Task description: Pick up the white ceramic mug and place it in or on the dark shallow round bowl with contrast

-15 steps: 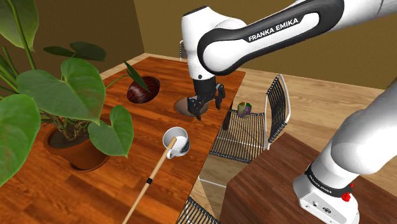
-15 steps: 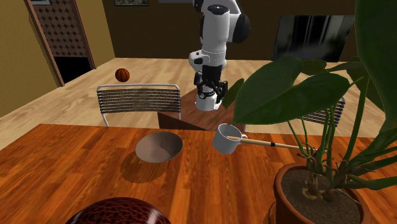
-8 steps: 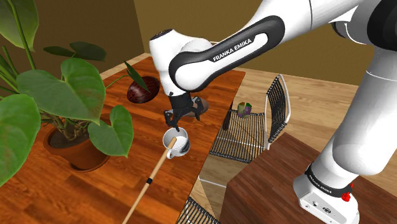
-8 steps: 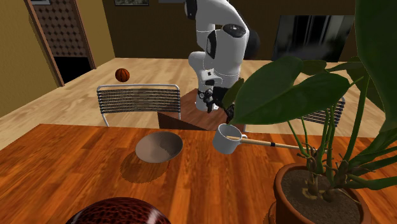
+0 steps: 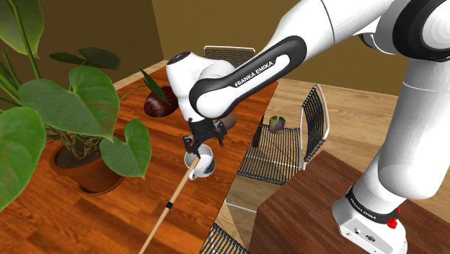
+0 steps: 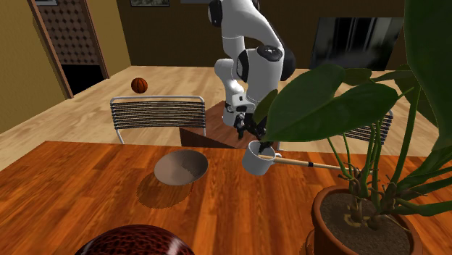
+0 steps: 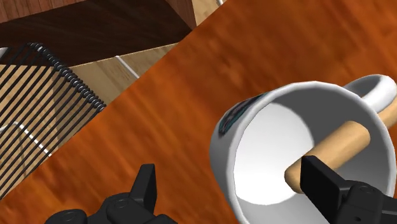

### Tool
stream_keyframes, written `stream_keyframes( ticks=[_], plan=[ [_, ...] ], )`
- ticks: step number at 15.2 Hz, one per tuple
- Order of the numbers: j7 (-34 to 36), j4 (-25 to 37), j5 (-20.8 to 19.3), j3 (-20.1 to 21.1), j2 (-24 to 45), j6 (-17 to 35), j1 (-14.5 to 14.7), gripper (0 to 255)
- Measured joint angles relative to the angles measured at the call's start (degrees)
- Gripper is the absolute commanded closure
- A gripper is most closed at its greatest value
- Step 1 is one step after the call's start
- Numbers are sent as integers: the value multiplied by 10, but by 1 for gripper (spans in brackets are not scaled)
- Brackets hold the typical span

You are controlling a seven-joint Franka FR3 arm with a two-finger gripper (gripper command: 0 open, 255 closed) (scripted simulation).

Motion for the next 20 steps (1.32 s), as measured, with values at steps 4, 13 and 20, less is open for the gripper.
stream_keyframes(
  ticks=[4,13,20],
  plan=[
    [2,-9,-3,-1,2,12,0,0],
    [2,-10,-3,-1,2,13,-1,255],
    [-1,-7,1,0,-4,5,-1,255]
  ],
)
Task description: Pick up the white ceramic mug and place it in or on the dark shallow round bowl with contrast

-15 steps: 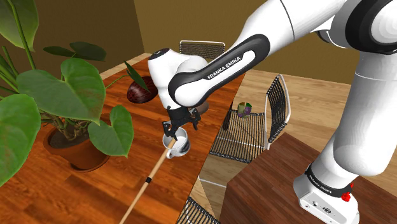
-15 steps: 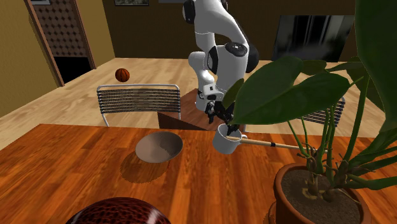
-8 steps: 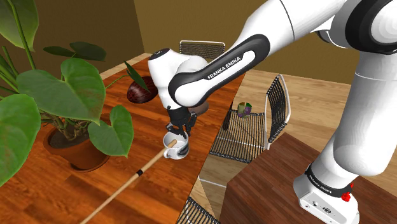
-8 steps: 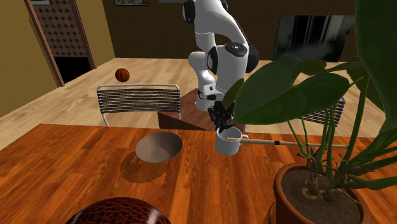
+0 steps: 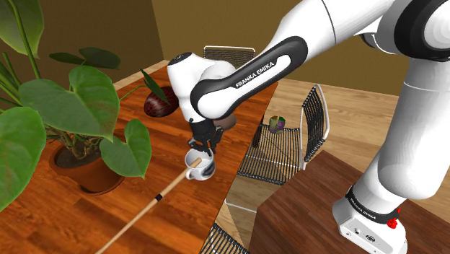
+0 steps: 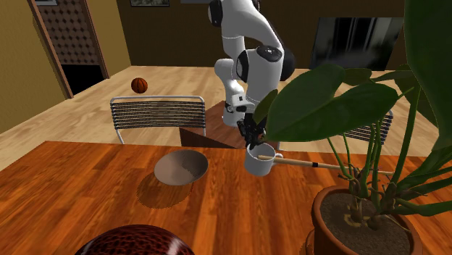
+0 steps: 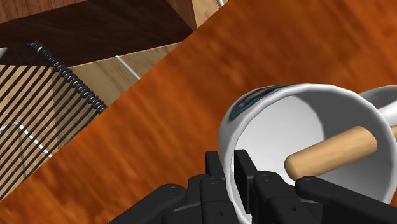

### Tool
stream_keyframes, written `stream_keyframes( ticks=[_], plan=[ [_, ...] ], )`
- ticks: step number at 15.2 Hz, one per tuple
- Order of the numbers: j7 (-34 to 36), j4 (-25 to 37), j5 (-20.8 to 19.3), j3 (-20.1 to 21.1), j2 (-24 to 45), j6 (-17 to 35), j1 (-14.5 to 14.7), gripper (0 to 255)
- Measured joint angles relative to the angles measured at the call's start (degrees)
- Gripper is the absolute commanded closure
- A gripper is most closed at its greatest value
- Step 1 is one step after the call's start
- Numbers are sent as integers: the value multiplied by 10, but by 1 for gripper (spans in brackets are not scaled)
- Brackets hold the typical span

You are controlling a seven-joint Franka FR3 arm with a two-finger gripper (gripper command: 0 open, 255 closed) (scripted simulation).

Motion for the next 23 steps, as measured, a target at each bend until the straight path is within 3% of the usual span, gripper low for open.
stream_keyframes(
  ticks=[23],
  plan=[
    [-37,107,36,6,-54,-152,-9,255]
  ],
)
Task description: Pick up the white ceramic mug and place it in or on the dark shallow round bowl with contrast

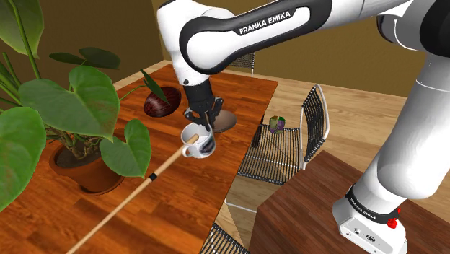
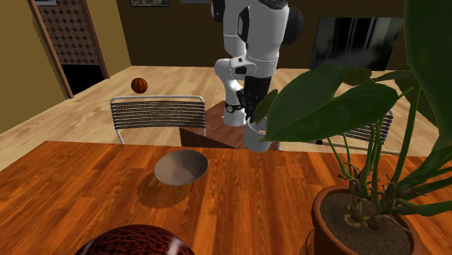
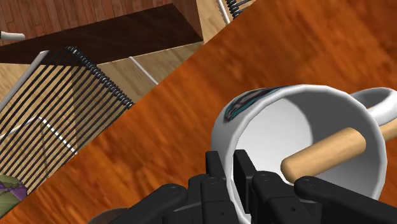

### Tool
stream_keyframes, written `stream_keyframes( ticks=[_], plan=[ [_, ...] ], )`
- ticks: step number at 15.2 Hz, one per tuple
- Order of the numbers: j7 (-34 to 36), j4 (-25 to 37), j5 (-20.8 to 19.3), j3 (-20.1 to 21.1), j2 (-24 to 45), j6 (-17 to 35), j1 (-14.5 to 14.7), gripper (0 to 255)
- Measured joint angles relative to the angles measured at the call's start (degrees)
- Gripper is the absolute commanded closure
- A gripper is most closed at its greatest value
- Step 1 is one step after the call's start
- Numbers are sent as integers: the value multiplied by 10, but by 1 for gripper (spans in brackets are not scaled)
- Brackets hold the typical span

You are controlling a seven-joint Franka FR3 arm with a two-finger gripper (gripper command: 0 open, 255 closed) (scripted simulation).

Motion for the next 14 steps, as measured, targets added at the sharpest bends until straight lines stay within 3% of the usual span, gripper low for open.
stream_keyframes(
  ticks=[10,14],
  plan=[
    [-115,57,-25,-52,27,-23,-64,255],
    [-150,109,-43,-69,63,-38,-80,255]
  ],
)
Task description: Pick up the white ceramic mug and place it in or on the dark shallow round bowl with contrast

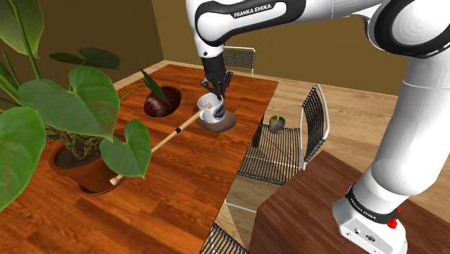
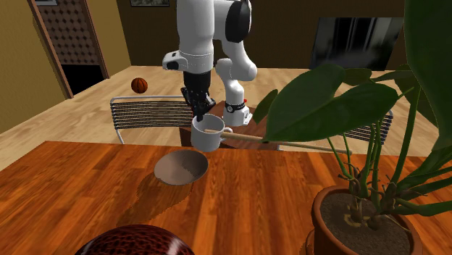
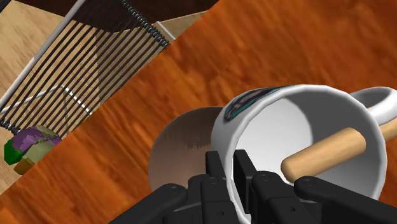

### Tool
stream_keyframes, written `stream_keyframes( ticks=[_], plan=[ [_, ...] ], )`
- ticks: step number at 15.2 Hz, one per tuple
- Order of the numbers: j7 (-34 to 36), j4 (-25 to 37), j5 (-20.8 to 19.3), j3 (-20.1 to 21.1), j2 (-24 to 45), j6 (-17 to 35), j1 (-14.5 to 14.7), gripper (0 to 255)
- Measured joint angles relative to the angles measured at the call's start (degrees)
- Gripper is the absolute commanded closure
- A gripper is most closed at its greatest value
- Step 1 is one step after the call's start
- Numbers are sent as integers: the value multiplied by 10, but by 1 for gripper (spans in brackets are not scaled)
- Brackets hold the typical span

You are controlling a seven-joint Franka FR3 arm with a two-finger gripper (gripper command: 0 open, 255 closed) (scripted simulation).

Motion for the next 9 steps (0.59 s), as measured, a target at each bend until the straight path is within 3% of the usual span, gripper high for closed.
stream_keyframes(
  ticks=[5,9],
  plan=[
    [-52,76,-21,-23,50,-22,-23,255],
    [-56,65,-25,-27,59,-3,-27,255]
  ],
)
